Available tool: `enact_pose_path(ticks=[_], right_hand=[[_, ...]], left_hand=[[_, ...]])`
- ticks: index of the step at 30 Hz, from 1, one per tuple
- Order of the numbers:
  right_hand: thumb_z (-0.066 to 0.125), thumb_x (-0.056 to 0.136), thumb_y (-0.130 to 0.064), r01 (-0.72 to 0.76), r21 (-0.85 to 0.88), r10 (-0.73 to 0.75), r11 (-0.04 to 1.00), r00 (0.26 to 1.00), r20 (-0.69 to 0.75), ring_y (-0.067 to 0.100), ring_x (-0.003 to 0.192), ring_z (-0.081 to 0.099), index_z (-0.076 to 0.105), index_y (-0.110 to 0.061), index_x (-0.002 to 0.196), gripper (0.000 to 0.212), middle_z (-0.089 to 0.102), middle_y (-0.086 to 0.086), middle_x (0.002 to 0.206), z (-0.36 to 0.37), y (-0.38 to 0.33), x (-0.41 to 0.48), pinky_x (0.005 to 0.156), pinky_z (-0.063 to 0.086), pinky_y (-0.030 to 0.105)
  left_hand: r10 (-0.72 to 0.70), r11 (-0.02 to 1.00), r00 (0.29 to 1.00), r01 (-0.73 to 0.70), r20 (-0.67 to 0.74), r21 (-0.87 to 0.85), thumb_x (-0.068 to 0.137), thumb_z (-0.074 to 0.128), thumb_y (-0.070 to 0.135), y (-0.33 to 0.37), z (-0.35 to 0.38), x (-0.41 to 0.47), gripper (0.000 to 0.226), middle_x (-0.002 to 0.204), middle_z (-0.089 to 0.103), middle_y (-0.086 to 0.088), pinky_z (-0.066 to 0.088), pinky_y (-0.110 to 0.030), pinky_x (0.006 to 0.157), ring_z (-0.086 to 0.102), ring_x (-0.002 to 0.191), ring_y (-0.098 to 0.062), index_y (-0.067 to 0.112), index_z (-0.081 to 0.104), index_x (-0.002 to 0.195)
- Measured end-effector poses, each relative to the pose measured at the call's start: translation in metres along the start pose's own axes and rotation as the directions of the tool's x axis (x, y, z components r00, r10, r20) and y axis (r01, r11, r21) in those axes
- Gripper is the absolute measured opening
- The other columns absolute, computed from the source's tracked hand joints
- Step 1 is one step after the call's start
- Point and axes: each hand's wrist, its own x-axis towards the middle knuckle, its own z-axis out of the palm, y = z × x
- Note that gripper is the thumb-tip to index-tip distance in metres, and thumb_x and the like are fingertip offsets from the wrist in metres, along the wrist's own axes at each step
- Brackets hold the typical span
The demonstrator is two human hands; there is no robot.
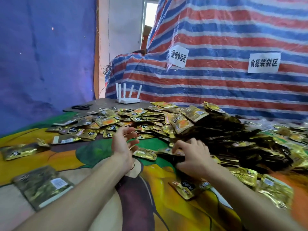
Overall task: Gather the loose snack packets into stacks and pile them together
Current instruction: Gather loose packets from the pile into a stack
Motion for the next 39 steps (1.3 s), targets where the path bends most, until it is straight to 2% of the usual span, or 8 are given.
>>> enact_pose_path(ticks=[4, 14, 17, 21, 23, 31, 34, 39], right_hand=[[0.064, 0.084, -0.068, -0.004, 0.069, -0.006, 0.998, 0.989, 0.145, 0.026, 0.129, 0.042, 0.057, -0.046, 0.122, 0.044, 0.049, 0.003, 0.132, -0.004, 0.003, 0.005, 0.106, 0.038, 0.044], [0.061, 0.090, -0.044, 0.079, 0.038, -0.073, 0.996, 0.988, -0.137, 0.029, 0.117, 0.051, 0.055, -0.026, 0.131, 0.045, 0.058, 0.008, 0.119, -0.011, -0.041, 0.044, 0.089, 0.045, 0.039], [0.062, 0.089, -0.029, 0.121, 0.070, -0.109, 0.990, 0.981, -0.158, 0.033, 0.116, 0.054, 0.050, -0.020, 0.136, 0.049, 0.060, 0.012, 0.122, -0.009, -0.061, 0.079, 0.089, 0.049, 0.041], [0.058, 0.089, -0.023, 0.127, 0.049, -0.120, 0.991, 0.986, -0.114, 0.035, 0.122, 0.049, 0.042, -0.019, 0.143, 0.056, 0.054, 0.015, 0.130, 0.011, -0.077, 0.130, 0.099, 0.045, 0.044], [0.060, 0.091, -0.024, 0.093, 0.045, -0.089, 0.995, 0.992, -0.085, 0.035, 0.129, 0.043, 0.040, -0.020, 0.146, 0.059, 0.049, 0.015, 0.137, 0.022, -0.079, 0.157, 0.104, 0.039, 0.047], [0.059, 0.088, -0.018, -0.018, 0.176, 0.021, 0.984, 1.000, -0.013, 0.033, 0.154, 0.011, 0.016, -0.034, 0.160, 0.086, 0.004, 0.004, 0.170, 0.050, -0.068, 0.247, 0.120, 0.016, 0.061], [0.054, 0.092, -0.028, -0.061, 0.170, 0.059, 0.983, 0.998, 0.021, 0.038, 0.152, 0.014, 0.011, -0.038, 0.160, 0.081, 0.020, 0.007, 0.167, 0.057, -0.069, 0.259, 0.119, 0.018, 0.060], [0.054, 0.094, -0.023, -0.035, -0.003, 0.035, 0.999, 0.990, -0.135, 0.036, 0.137, 0.032, 0.060, -0.024, 0.133, 0.039, 0.044, 0.012, 0.139, 0.061, -0.074, 0.250, 0.114, 0.023, 0.056]], left_hand=[[0.058, 0.997, 0.997, -0.061, 0.056, 0.046, 0.092, 0.049, 0.022, -0.001, 0.001, -0.004, 0.021, 0.066, 0.058, 0.003, 0.034, -0.027, 0.054, 0.049, 0.052, -0.013, 0.013, 0.065, 0.082], [0.437, 0.676, 0.860, -0.507, 0.263, 0.534, 0.091, 0.059, 0.006, 0.001, 0.025, -0.007, 0.020, 0.083, 0.061, 0.005, 0.045, -0.014, 0.063, 0.056, 0.074, -0.005, 0.024, 0.059, 0.082], [0.437, 0.411, 0.824, -0.540, 0.361, 0.734, 0.089, 0.060, 0.011, 0.027, 0.032, 0.019, 0.013, 0.090, 0.064, 0.003, 0.051, -0.033, 0.079, 0.061, 0.086, -0.018, 0.024, 0.060, 0.088], [0.262, -0.177, 0.849, -0.425, 0.458, 0.888, 0.083, 0.062, 0.017, 0.045, 0.020, 0.071, 0.029, 0.117, 0.059, 0.001, 0.037, -0.044, 0.105, 0.054, 0.113, -0.023, 0.029, 0.056, 0.109], [0.181, -0.293, 0.888, -0.361, 0.422, 0.885, 0.081, 0.063, 0.019, 0.048, 0.012, 0.102, 0.048, 0.134, 0.052, -0.003, 0.027, -0.048, 0.114, 0.045, 0.131, -0.026, 0.029, 0.053, 0.128], [-0.016, -0.318, 0.938, -0.334, 0.347, 0.887, 0.083, 0.068, 0.040, 0.033, -0.012, 0.205, 0.103, 0.169, -0.009, -0.003, 0.007, -0.067, 0.119, -0.004, 0.155, -0.032, 0.029, 0.001, 0.161], [-0.043, -0.296, 0.934, -0.351, 0.354, 0.889, 0.085, 0.065, 0.040, 0.030, -0.009, 0.219, 0.103, 0.169, 0.002, -0.004, 0.013, -0.068, 0.118, 0.008, 0.154, -0.035, 0.036, -0.006, 0.160], [-0.007, -0.471, 0.893, -0.400, 0.450, 0.786, 0.095, 0.050, 0.025, 0.017, -0.001, 0.209, 0.069, 0.162, 0.030, -0.001, 0.032, -0.065, 0.111, 0.034, 0.144, -0.032, 0.036, 0.024, 0.157]])
